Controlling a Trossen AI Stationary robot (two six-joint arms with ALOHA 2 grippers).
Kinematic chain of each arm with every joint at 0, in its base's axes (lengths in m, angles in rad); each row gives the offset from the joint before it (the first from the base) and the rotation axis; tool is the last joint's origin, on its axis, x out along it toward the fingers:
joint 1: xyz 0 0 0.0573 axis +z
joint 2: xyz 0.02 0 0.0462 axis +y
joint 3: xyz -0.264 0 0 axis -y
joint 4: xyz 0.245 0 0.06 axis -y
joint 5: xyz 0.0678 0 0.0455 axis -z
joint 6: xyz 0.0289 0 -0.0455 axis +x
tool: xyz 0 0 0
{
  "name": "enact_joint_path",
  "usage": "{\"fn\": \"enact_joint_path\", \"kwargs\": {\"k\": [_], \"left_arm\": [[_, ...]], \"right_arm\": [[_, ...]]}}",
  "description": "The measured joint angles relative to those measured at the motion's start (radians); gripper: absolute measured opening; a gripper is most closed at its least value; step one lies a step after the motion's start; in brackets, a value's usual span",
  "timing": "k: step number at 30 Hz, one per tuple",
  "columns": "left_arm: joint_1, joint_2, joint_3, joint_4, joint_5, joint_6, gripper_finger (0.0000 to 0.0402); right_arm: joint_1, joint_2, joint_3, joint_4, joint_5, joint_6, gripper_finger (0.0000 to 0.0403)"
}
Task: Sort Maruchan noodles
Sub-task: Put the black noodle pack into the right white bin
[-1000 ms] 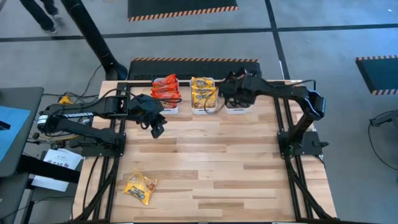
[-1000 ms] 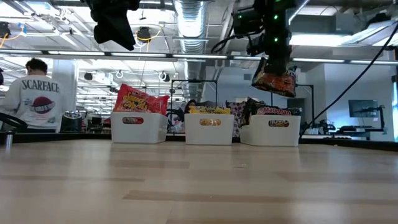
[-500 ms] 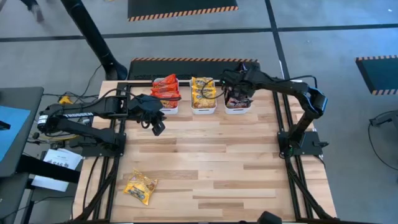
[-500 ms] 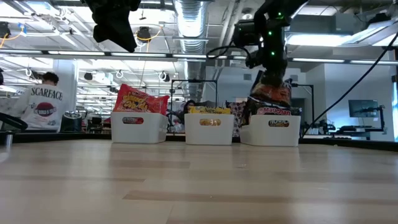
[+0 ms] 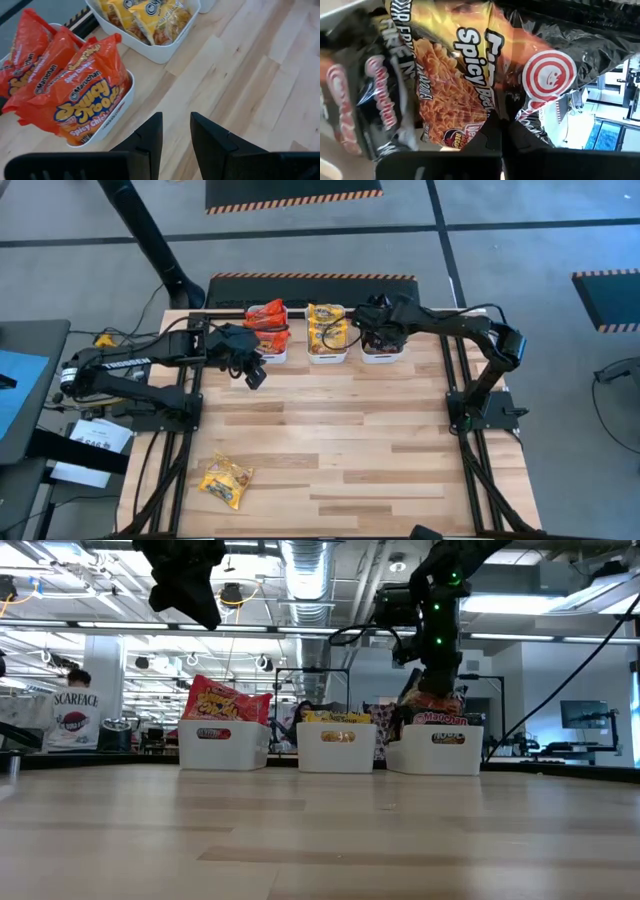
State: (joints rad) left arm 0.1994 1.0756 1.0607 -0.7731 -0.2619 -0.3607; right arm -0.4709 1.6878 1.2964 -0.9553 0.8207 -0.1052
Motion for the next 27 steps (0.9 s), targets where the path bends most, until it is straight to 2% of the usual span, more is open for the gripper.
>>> {"fn": "enact_joint_path", "kwargs": {"k": [9,15,20,27], "left_arm": [[0.017,0.0,0.0,0.0,0.019,-0.001,0.0086],[0.017,0.0,0.0,0.0,0.019,0.0,0.0086],[0.017,0.0,0.0,0.0,0.02,0.0,0.0086],[0.017,0.0,0.0,0.0,0.019,-0.001,0.0086]], "right_arm": [[0.0,0.0,-0.026,-0.017,-0.05,-0.001,0.0017],[0.0,0.0,-0.026,-0.014,-0.146,-0.017,0.0057],[0.0,0.0,-0.023,-0.032,-0.153,-0.016,0.0091],[0.005,0.001,0.095,-0.179,-0.153,0.074,0.0113]]}}
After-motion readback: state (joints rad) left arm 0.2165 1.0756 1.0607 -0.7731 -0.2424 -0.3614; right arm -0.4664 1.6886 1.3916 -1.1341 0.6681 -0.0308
